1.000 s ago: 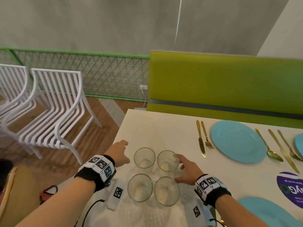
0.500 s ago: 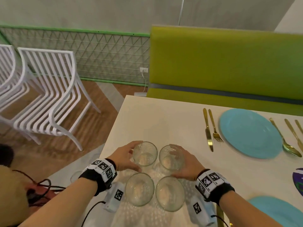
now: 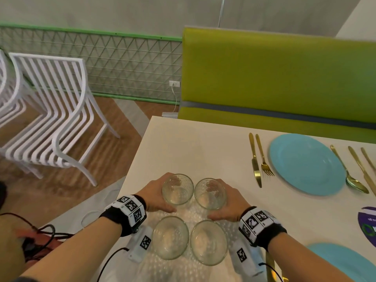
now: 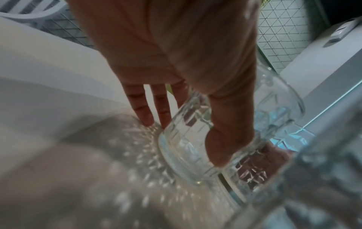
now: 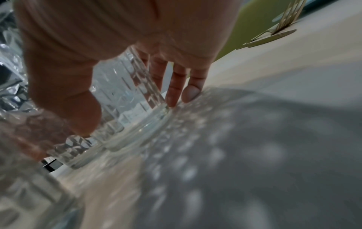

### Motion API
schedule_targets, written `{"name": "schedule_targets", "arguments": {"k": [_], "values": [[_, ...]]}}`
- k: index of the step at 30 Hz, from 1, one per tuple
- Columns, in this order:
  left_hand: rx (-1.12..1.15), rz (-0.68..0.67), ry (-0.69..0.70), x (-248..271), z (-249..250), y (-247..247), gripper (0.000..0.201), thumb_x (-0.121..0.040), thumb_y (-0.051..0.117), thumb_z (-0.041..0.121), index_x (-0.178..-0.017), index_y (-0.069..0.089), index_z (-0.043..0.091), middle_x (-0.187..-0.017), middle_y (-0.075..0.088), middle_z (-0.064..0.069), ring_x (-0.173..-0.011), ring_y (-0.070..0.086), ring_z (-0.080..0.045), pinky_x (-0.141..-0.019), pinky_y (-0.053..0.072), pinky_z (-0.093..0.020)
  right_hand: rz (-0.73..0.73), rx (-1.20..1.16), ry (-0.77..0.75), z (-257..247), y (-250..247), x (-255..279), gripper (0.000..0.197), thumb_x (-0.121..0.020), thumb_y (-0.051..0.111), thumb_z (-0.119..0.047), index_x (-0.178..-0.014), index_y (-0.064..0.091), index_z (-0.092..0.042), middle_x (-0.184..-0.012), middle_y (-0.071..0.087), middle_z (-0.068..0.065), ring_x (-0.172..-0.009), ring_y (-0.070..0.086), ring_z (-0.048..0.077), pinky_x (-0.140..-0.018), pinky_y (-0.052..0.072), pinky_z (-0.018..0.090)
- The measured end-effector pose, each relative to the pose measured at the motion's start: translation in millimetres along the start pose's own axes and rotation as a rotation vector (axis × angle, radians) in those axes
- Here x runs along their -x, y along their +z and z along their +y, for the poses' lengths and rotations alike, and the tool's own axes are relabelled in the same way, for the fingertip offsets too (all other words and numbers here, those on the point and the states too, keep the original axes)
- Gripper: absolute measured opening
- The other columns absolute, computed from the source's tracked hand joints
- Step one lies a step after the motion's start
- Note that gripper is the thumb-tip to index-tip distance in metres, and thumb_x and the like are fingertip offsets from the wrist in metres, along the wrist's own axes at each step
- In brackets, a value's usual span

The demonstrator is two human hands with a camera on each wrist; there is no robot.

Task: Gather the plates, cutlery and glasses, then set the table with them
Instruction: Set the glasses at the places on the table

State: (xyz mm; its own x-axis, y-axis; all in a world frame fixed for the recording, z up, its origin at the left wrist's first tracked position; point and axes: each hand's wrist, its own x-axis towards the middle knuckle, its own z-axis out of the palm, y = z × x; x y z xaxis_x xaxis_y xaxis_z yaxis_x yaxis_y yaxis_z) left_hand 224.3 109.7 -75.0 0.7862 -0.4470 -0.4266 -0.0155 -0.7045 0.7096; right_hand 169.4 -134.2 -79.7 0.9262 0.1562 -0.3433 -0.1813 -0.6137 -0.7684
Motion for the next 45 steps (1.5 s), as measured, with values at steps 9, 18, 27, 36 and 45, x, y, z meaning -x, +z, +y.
{"name": "schedule_targets", "arguments": {"k": [9,18,27,36,45], "values": [[-0.02,0.018,0.05,0.8,3.6,-5.1,0.083,-0.057,0.085,0.007,-0.126,0.043,0.031,-0.116,0.058,0.008,-0.108,0.053,-0.007,-0.09,0.044,-0.013,0.047,0.019,0.045,-3.8,-12.0,8.4,0.084,-0.054,0.084,-0.014,-0.128,0.045,-0.021,-0.117,0.058,-0.003,-0.111,0.055,0.017,-0.094,0.048,0.028],[0.006,0.194,0.136,29.7,47.4,-56.3,0.083,-0.056,0.087,0.01,-0.119,0.04,0.033,-0.112,0.055,0.009,-0.108,0.051,-0.01,-0.092,0.033,-0.016,0.269,0.03,0.127,-8.1,-58.9,58.8,0.078,-0.056,0.087,-0.02,-0.121,0.046,-0.022,-0.107,0.056,-0.009,-0.104,0.053,0.012,-0.091,0.038,0.019],[0.131,0.15,0.328,61.9,141.0,-50.9,0.076,-0.034,0.077,0.043,-0.102,0.046,0.042,-0.112,0.059,0.001,-0.105,0.056,-0.021,-0.085,0.046,-0.028,0.579,-0.071,0.379,16.5,-75.7,150.6,0.076,-0.056,0.087,-0.023,-0.122,0.049,-0.019,-0.116,0.062,0.002,-0.109,0.056,0.022,-0.093,0.04,0.026],[0.226,0.094,0.381,67.6,188.5,8.5,0.073,-0.049,0.078,0.027,-0.114,0.045,0.029,-0.102,0.055,0.01,-0.103,0.055,-0.019,-0.089,0.049,-0.033,0.623,-0.078,0.646,47.8,-75.0,160.9,0.08,-0.062,0.082,-0.027,-0.131,0.043,-0.016,-0.13,0.055,0.011,-0.119,0.052,0.029,-0.095,0.044,0.031],[0.307,0.101,0.291,33.2,206.1,34.5,0.078,-0.043,0.08,0.031,-0.114,0.046,0.031,-0.102,0.054,0.013,-0.104,0.058,-0.019,-0.094,0.051,-0.039,0.487,-0.063,0.599,69.8,-81.5,120.1,0.079,-0.063,0.082,-0.027,-0.129,0.04,-0.018,-0.128,0.057,0.008,-0.117,0.055,0.027,-0.095,0.044,0.03]]}}
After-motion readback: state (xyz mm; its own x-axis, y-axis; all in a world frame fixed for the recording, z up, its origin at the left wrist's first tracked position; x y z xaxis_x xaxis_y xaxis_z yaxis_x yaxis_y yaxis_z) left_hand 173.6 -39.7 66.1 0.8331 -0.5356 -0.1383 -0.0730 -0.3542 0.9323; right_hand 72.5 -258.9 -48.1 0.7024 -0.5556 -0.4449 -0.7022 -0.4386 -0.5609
